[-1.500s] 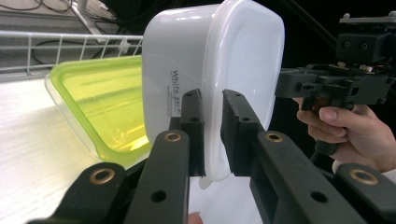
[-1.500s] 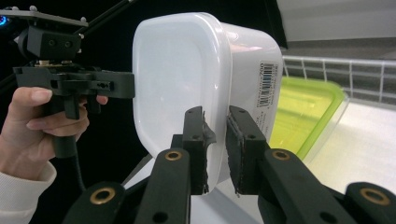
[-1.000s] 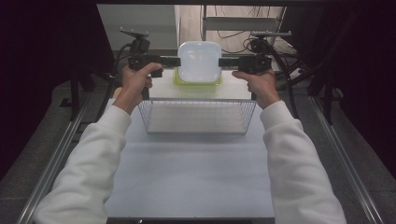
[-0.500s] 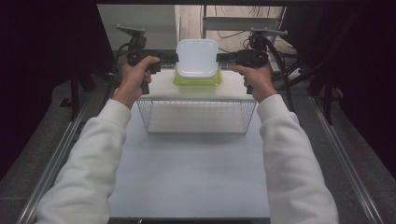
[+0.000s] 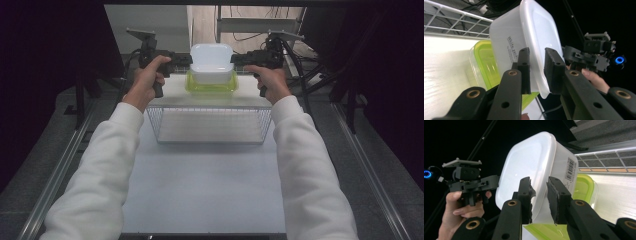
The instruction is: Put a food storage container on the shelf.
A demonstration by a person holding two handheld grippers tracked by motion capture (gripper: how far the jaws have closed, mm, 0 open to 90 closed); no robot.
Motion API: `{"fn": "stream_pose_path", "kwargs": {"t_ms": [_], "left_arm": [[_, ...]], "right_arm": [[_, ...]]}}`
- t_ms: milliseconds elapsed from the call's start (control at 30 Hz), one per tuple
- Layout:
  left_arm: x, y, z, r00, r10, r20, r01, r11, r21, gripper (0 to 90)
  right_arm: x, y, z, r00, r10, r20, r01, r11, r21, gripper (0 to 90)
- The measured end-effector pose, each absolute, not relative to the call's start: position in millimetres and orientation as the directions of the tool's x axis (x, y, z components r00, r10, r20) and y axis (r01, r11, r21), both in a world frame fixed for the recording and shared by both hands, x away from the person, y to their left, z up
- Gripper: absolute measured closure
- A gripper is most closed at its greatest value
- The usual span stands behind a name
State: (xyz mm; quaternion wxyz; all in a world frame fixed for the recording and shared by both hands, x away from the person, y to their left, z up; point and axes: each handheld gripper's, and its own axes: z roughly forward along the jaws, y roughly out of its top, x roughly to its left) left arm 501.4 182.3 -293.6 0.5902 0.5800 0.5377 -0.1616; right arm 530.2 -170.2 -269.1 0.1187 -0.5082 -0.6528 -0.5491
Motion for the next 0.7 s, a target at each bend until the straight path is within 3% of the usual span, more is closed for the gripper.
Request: {"fn": "stream_pose_path", "kwargs": {"t_ms": [300, 500, 700], "left_arm": [[502, 181, -297, 0.405, 0.433, -0.805, 0.796, 0.267, 0.544, 70.8], [496, 185, -291, 0.472, 0.53, -0.705, 0.714, 0.239, 0.658, 49.0], [478, 190, -283, 0.535, 0.605, -0.59, 0.634, 0.174, 0.753, 38.2]], "right_arm": [[532, -173, -276, -0.433, 0.496, 0.753, 0.808, -0.157, 0.568, 68.0], [526, -177, -270, -0.479, 0.544, 0.689, 0.736, -0.178, 0.653, 51.5], [514, -187, -262, -0.562, 0.59, 0.58, 0.647, -0.123, 0.752, 43.4]]}}
